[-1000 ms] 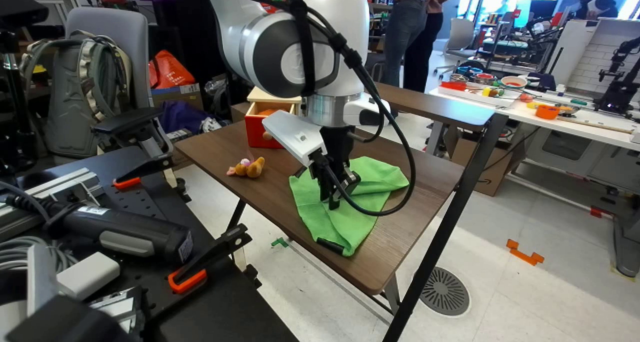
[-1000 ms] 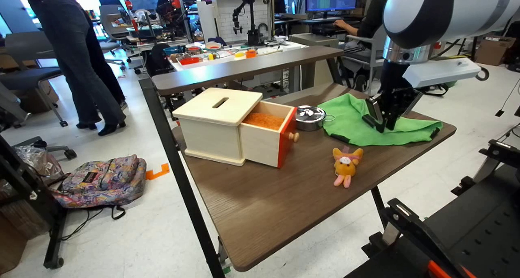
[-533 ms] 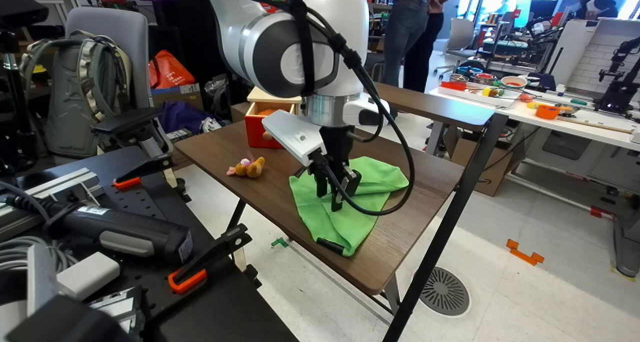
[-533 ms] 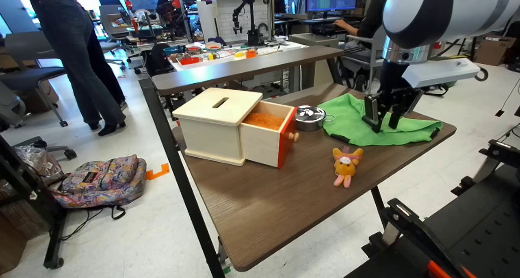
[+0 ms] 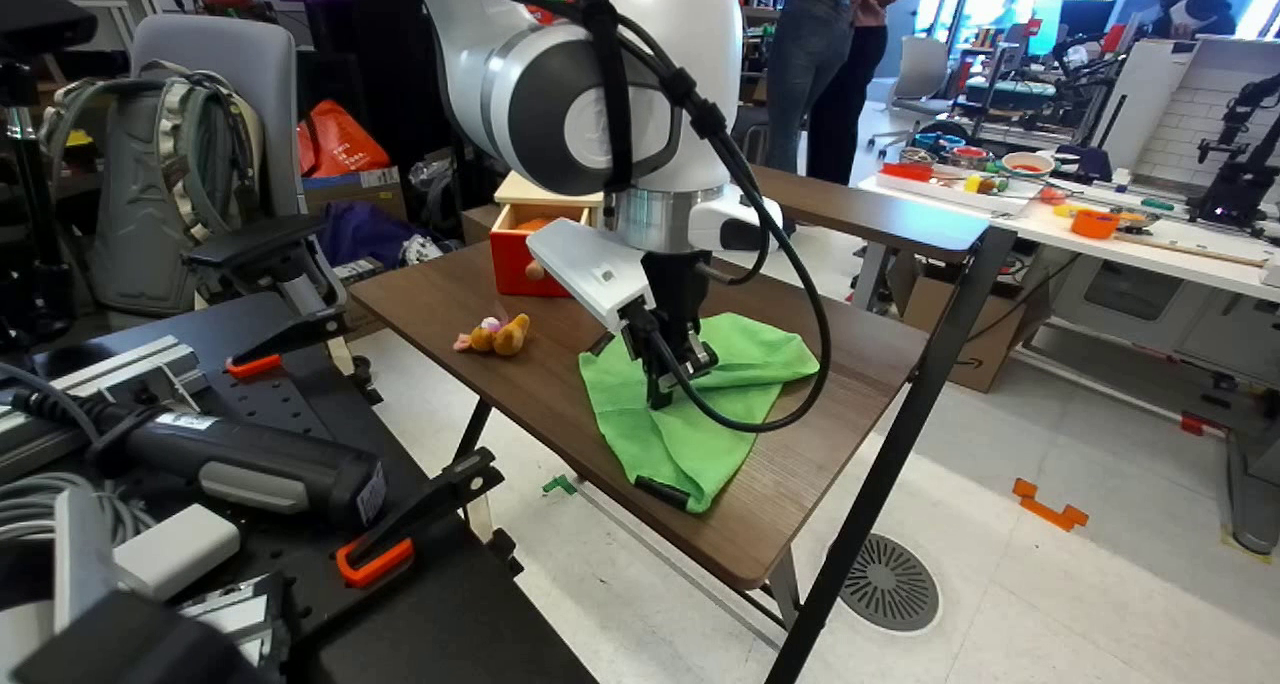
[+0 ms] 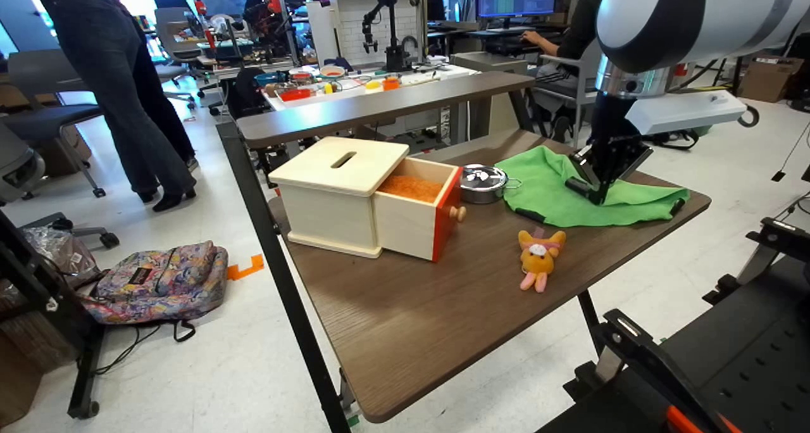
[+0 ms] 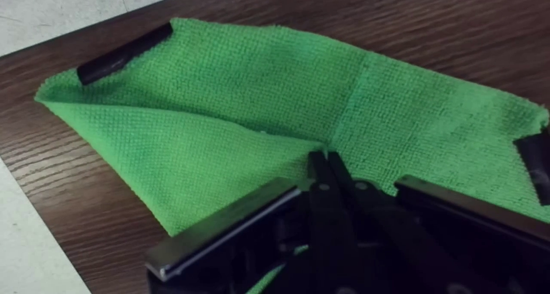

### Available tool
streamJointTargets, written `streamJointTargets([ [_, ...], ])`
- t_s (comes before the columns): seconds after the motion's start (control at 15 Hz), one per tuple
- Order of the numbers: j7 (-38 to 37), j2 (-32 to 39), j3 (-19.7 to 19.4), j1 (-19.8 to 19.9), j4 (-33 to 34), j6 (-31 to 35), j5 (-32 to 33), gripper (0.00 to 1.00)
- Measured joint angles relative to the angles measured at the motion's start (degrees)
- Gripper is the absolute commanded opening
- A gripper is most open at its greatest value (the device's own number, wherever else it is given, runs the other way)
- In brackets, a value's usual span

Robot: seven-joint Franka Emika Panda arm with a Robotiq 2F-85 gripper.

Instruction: Unfold the green towel

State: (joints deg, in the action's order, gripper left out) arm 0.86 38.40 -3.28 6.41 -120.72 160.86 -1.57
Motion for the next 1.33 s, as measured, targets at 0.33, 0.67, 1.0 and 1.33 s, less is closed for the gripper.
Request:
streamJointTargets([
  [0.33, 0.0, -0.8, 0.0, 0.1, 0.8, 0.0, 0.0, 0.0],
  [0.67, 0.1, -4.4, 0.0, 2.3, 1.2, 0.0, -0.2, 0.0],
  [1.0, 3.0, -7.0, 0.7, 7.7, 1.2, 0.0, -2.1, 0.0],
  [1.33, 8.7, -6.6, 2.8, 13.8, 0.6, 0.0, -5.1, 0.0],
])
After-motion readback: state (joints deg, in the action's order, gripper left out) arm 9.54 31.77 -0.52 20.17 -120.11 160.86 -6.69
